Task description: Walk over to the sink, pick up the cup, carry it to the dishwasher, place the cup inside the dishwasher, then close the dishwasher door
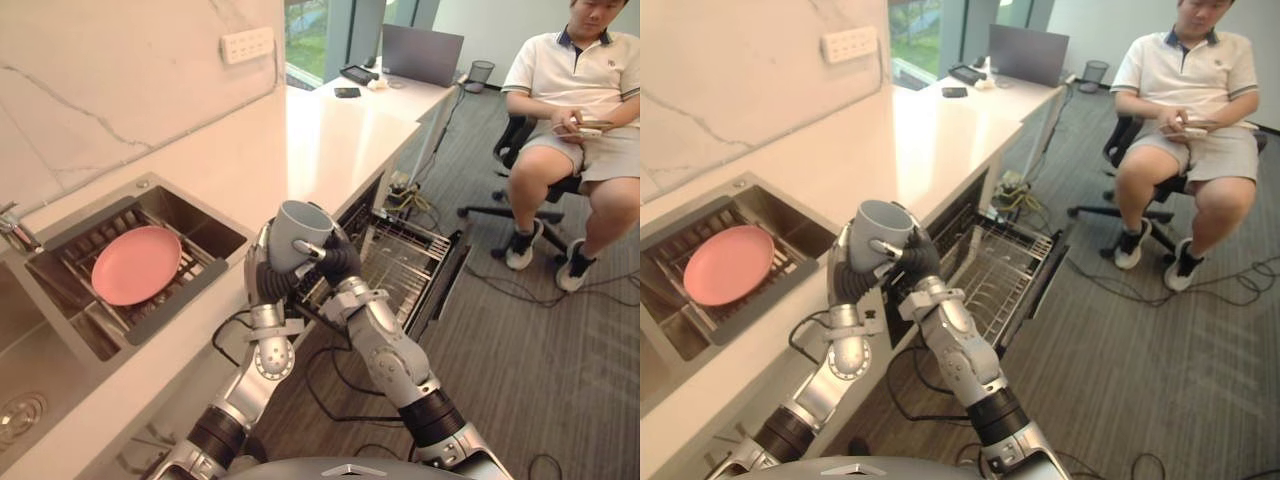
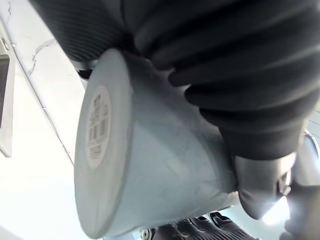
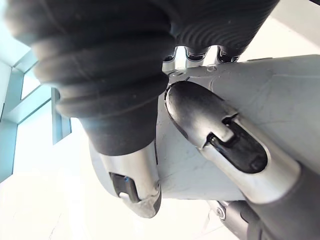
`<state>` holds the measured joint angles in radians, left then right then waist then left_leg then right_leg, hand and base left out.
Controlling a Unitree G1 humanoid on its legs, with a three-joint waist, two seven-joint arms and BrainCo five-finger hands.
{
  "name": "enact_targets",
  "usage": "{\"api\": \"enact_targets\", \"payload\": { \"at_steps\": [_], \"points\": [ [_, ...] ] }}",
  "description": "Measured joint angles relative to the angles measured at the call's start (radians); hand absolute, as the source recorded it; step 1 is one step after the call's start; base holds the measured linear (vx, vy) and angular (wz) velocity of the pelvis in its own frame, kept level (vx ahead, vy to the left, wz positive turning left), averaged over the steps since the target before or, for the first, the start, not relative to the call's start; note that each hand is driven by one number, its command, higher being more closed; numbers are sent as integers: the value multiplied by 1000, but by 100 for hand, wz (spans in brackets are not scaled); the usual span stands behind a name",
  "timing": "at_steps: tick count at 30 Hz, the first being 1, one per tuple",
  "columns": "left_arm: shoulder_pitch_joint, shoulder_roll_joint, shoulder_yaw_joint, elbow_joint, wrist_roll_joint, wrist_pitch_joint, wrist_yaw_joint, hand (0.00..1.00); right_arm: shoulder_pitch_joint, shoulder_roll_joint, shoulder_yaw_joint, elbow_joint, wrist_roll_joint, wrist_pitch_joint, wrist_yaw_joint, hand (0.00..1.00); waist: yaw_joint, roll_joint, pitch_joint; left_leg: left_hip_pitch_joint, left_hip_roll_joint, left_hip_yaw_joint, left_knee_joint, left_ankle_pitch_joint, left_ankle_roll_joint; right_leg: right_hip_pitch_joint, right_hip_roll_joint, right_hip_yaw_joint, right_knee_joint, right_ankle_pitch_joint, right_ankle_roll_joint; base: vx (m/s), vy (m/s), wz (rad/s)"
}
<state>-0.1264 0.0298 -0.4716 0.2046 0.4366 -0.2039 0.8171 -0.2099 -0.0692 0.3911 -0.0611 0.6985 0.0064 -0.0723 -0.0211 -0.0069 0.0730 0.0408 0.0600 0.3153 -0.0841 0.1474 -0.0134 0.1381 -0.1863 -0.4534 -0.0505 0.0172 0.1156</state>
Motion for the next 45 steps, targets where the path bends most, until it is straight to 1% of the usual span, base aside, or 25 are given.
{"api": "enact_targets", "payload": {
  "at_steps": [5,6,9,11,12,14,18,19,20,22,23,24,26,28,30,32,33,35,36,37,38,40,41,44,45],
  "points": [
    [0,2,0,-3,0,0,4,100,-16,-19,14,3,27,-3,1,100,3,-1,-1,-2,-1,-4,0,3,1,0,0,-2,-1,2,1,23,2,1],
    [0,2,0,-7,0,0,6,0,-22,-24,18,5,47,-3,1,100,3,-1,-1,-2,-1,-4,0,4,1,1,0,-3,-1,2,1,0,0,0],
    [0,21,-8,-34,4,-9,5,0,-41,-25,19,8,97,-19,0,100,3,-1,-1,-2,-1,-6,0,4,-1,1,0,-3,-1,2,0,0,0,0],
    [0,28,-13,-40,19,-26,2,0,-43,-22,20,8,131,-53,0,100,6,-1,-2,-2,-1,-7,0,1,-4,2,0,-4,0,3,0,0,0,0],
    [1,30,-13,-39,19,-26,-5,0,-44,-21,20,8,134,-65,0,100,6,-1,-2,-2,-1,-7,0,1,-4,2,0,-4,0,3,0,0,0,0],
    [5,31,-13,-38,19,-26,-19,0,-44,-20,20,8,139,-108,-2,100,8,0,-2,-2,-1,-8,-1,1,-4,2,0,-4,1,3,0,0,0,0],
    [24,33,-15,-34,17,-25,-25,0,-46,-16,18,3,139,-161,-8,100,6,3,-4,-3,-1,-8,-1,1,-4,1,0,-3,0,3,0,0,0,0],
    [33,35,-20,-32,13,-25,-26,0,-52,-15,11,-1,138,-181,-25,100,5,5,-5,-3,-1,-7,-1,1,-5,1,0,-2,0,3,0,0,0,0],
    [35,36,-22,-30,10,-24,-29,0,-52,-13,7,-3,137,-191,-32,100,5,5,-5,-3,0,-7,-1,1,-5,1,1,-2,0,3,0,0,0,0],
    [36,41,-25,-10,-5,-19,-32,0,-56,9,-12,-6,115,-235,-63,100,5,8,-7,-3,0,-7,-1,1,-5,1,1,-1,-1,3,0,0,0,0],
    [38,41,-26,-6,-6,-14,-31,0,-61,15,-14,-6,103,-248,-75,100,4,9,-8,-3,0,-7,-1,1,-5,1,1,-1,-1,4,-1,0,0,0],
    [40,41,-29,3,-16,-4,-30,0,-72,25,-24,-7,77,-270,-92,100,1,11,-8,-3,0,-6,-1,0,-5,1,1,0,-2,5,-1,0,0,0],
    [40,39,-33,5,-21,17,-22,0,-79,26,-56,-41,65,-297,-118,100,4,11,-9,-3,0,-6,-1,0,-5,1,1,1,-2,5,-1,0,0,0],
    [40,40,-29,5,-20,36,-3,0,-80,26,-93,-68,64,-331,-132,100,5,11,-9,-3,0,-6,0,0,-5,1,1,1,-2,5,0,0,0,0],
    [41,39,-29,5,-20,45,9,0,-80,25,-117,-80,64,-354,-147,100,4,11,-9,-3,0,-6,0,0,-5,1,1,1,-2,5,0,0,0,0],
    [41,39,-29,5,-20,48,9,0,-80,24,-150,-81,65,-391,-172,100,2,11,-9,-2,0,-5,0,0,-5,1,1,2,-1,5,0,0,0,0],
    [41,38,-28,5,-21,49,8,0,-80,23,-158,-81,65,-402,-182,100,2,11,-9,-2,0,-5,-1,0,-5,1,2,3,-1,5,0,0,0,0],
    [41,32,-19,5,-31,47,-5,0,-80,22,-197,-85,59,-442,-218,100,2,11,-9,-2,0,-4,-1,0,-5,1,2,4,-1,5,0,0,0,0],
    [41,29,-14,6,-45,45,-15,0,-80,22,-209,-90,58,-449,-230,100,2,11,-9,-2,0,-3,-1,0,-5,1,2,4,-1,5,0,0,0,0],
    [42,28,-8,10,-68,36,-35,0,-80,21,-235,-105,47,-464,-252,100,2,11,-9,-2,0,-3,-1,0,-5,1,2,6,-2,5,0,0,0,0],
    [42,29,-7,13,-84,26,-48,0,-80,22,-249,-122,41,-467,-267,100,2,11,-9,-2,0,-3,-1,0,-5,0,2,7,-2,5,1,0,0,0],
    [45,28,-12,27,-157,-7,-112,0,-81,18,-309,-191,1,-491,-309,100,3,11,-9,-2,0,0,-1,-1,-6,0,1,10,-3,6,2,0,0,0],
    [47,28,-13,30,-189,-19,-142,0,-82,17,-328,-207,-11,-493,-316,100,2,11,-9,-2,0,0,-1,-1,-6,0,1,10,-3,7,3,0,0,-4],
    [71,27,-45,35,-391,-77,-345,0,-88,-30,-421,-242,-82,-487,-336,100,-5,11,-9,1,-1,11,-1,-4,-7,-1,1,22,-4,9,8,16,5,-10],
    [83,27,-69,35,-524,-88,-478,0,-88,-58,-465,-243,-115,-461,-344,100,-8,12,-9,2,-1,16,-1,-5,-6,-3,1,27,-5,9,10,28,11,-8]
  ]
}}
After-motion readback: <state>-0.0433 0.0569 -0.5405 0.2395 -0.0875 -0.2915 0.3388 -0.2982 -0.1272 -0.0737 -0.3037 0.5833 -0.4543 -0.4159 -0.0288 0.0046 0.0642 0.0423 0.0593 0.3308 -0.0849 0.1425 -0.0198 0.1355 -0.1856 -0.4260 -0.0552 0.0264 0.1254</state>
